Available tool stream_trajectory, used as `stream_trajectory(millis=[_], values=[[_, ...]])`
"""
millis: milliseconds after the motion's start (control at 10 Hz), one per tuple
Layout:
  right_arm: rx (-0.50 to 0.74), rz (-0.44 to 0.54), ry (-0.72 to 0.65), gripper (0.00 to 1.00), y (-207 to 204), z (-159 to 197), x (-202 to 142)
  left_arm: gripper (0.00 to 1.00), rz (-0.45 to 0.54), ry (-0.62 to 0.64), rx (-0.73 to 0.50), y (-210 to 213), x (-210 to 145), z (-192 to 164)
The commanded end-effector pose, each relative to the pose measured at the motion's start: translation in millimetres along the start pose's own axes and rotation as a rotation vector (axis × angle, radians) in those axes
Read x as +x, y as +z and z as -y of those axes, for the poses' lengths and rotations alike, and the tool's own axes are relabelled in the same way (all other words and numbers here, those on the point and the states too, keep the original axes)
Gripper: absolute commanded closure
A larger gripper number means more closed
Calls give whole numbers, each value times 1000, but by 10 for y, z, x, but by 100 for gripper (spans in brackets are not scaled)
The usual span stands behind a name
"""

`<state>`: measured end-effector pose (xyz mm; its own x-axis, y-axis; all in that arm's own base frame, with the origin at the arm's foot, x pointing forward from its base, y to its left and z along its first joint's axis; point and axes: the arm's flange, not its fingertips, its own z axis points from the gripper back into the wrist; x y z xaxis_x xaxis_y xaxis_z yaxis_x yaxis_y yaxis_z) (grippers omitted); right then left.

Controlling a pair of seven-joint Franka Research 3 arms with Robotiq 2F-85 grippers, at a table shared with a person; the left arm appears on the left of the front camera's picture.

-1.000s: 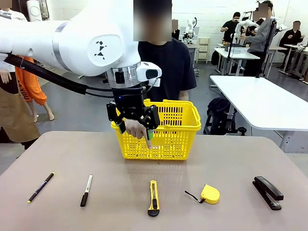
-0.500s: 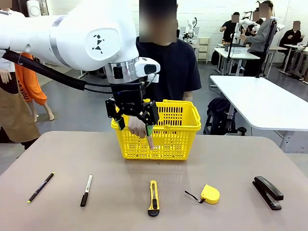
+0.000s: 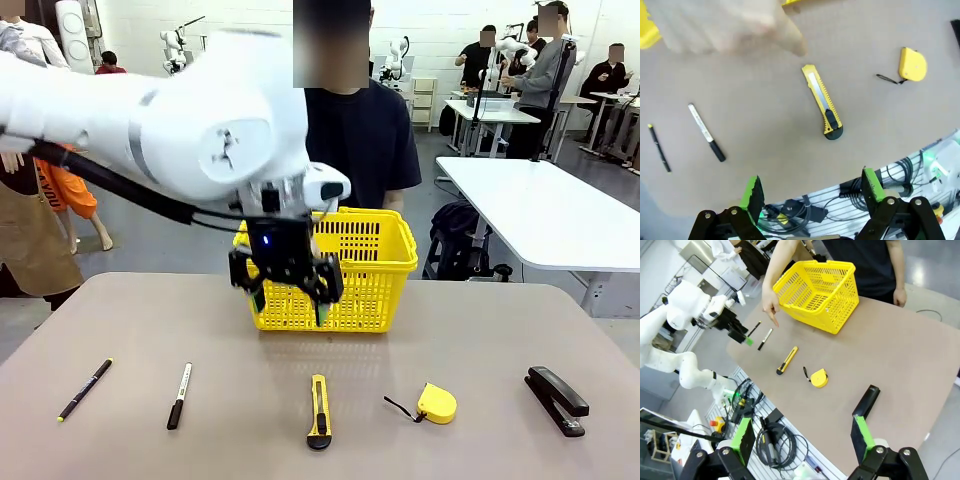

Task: Place the items the person wants into the basket.
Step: Pick up the item the person points to and place it in the Market Basket.

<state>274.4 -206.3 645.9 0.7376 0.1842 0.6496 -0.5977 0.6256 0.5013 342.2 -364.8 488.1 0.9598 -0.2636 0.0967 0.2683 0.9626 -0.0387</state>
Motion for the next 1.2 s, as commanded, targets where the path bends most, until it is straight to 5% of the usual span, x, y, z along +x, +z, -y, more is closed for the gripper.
stream_trajectory(millis=[0, 400, 1100], values=[[17, 9, 17, 0, 3, 12, 3, 0, -1, 79, 36, -397, 32, 139], [17, 9, 17, 0, 3, 12, 3, 0, 4, 200, 47, -1163, 163, 303], [17, 9, 17, 0, 3, 12, 3, 0, -14, 270, 88, -1641, 319, 414]])
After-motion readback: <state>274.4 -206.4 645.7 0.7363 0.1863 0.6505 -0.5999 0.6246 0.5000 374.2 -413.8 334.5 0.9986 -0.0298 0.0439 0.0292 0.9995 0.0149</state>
